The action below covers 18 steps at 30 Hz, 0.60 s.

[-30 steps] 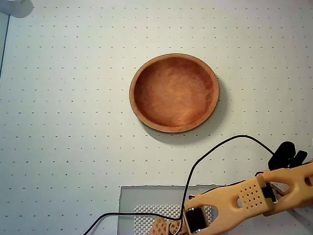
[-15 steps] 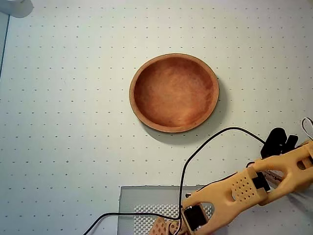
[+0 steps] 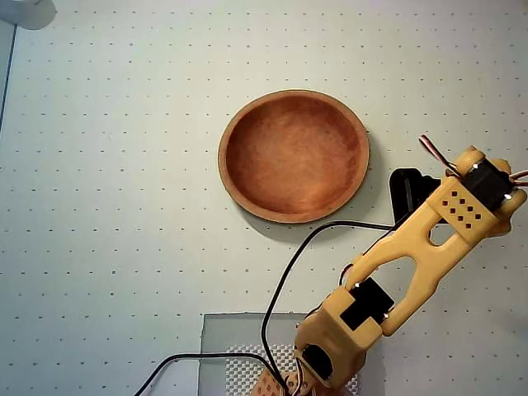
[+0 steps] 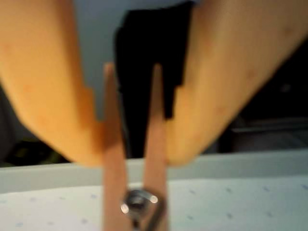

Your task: Grasp a clothespin and put it in the bowl.

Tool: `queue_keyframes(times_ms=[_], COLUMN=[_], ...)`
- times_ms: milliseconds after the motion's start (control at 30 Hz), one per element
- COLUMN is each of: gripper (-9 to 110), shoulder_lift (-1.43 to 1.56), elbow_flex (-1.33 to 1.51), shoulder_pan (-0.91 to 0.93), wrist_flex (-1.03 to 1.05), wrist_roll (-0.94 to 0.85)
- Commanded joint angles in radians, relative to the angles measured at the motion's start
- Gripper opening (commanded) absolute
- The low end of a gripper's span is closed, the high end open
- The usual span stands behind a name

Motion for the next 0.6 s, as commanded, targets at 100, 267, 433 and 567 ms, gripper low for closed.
queue_keyframes(times_ms=[100, 267, 433, 567], gripper=[-3, -2, -3, -3], shoulder_lift=[0.195, 0.255, 0.374, 0.439], elbow_flex=[-0.005, 0.014, 0.175, 0.325], shoulder_pan=[-0.087, -0.227, -0.393, -0.541], wrist_flex=[0.028, 0.028, 0.028, 0.028], wrist_roll=[-0.262, -0.282, -0.291, -0.291])
